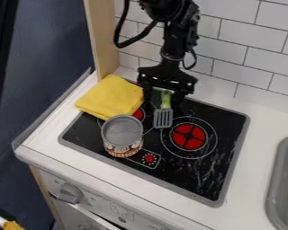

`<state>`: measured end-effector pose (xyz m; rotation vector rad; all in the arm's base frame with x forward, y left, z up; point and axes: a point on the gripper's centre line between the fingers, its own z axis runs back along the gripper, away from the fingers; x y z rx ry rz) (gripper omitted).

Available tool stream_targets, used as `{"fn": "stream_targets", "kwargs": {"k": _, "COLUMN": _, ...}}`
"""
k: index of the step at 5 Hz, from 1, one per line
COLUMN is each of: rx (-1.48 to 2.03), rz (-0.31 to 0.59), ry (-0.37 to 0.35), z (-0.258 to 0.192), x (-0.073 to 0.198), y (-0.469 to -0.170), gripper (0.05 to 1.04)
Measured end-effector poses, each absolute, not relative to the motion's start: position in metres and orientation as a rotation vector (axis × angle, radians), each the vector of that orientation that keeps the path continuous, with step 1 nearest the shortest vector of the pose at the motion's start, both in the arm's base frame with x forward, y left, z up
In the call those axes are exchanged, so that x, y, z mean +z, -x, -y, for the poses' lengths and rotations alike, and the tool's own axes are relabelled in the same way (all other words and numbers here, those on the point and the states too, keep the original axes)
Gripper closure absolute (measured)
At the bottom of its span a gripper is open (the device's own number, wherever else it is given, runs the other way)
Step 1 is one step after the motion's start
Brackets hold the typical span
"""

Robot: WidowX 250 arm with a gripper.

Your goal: Put the spatula on the upper side of the stove in between

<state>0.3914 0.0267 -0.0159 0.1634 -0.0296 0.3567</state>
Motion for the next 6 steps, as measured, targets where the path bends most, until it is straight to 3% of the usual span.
{"fn": "stream_targets", "kwargs": {"k": 1, "rx": 0.367, "rz": 0.033, "ry": -0.156, "z": -0.029, "x": -0.014, "y": -0.390, "gripper": 0.077}}
{"fn": "stream_targets", "kwargs": {"k": 5, "rx": 0.383, "rz": 0.215, "ry": -0.039, "z": -0.041, "x": 0.079, "y": -0.374, "gripper": 0.083}}
{"fn": "stream_targets", "kwargs": {"k": 6, "rx": 0.384, "rz": 0.219, "ry": -0.037, "z": -0.042, "x": 0.081, "y": -0.374, "gripper": 0.083}}
